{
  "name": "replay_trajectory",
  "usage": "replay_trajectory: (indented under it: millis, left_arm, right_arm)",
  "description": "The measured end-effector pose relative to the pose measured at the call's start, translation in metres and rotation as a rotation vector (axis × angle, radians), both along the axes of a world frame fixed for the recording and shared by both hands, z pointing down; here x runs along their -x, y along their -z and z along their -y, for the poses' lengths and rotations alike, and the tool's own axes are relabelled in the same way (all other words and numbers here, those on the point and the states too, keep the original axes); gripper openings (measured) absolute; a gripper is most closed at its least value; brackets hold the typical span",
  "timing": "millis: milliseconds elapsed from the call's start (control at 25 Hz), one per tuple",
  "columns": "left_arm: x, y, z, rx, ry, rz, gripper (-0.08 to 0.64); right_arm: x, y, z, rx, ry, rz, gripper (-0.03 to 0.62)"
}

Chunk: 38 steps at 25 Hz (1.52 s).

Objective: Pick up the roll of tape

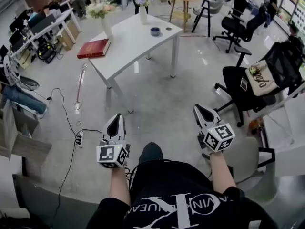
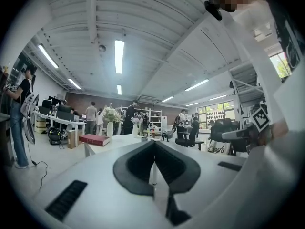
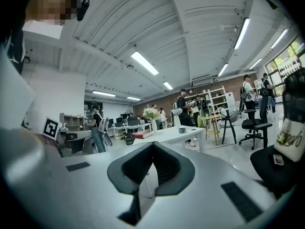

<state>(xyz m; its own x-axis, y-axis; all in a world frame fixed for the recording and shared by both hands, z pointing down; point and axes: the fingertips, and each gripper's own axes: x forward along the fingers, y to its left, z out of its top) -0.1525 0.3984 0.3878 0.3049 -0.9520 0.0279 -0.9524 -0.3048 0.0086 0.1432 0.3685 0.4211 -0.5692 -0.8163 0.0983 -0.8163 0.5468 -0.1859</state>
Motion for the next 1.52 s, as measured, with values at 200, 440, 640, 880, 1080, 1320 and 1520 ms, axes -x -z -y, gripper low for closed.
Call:
replay_trajectory:
  millis: [200,440,640,880,1080,1320,1520]
  left_arm:
    - [-0.002,-0.002,0.021,0.008,-0.008,0.005,-0.002]
    - [-0.003,-0.010,0.074,0.024,-0.016,-0.013,-0.002]
    - [0.005,-0.027,0.125,0.083,-0.020,-0.027,-0.002]
    - [0.017,-0.027,0.188,0.107,-0.032,-0.041,-0.002]
    - [0.026,-0.032,0.238,0.128,-0.049,-0.051,-0.002]
    - [0.036,-0.033,0.298,0.126,-0.079,-0.052,-0.002]
    - [0.046,-0.031,0.342,0.111,-0.089,-0.070,-0.002]
  right_arm:
    - [-0.006,-0.001,0.018,0.005,-0.013,0.073,0.011]
    - [-0.003,-0.007,0.068,0.016,-0.005,0.076,0.040]
    - [0.004,-0.020,0.117,0.078,-0.012,0.092,0.110]
    - [0.015,-0.031,0.171,0.122,-0.020,0.104,0.144]
    - [0.024,-0.035,0.214,0.146,-0.034,0.110,0.156]
    - [0.034,-0.041,0.266,0.161,-0.063,0.127,0.167]
    - [0.047,-0.041,0.302,0.154,-0.065,0.140,0.172]
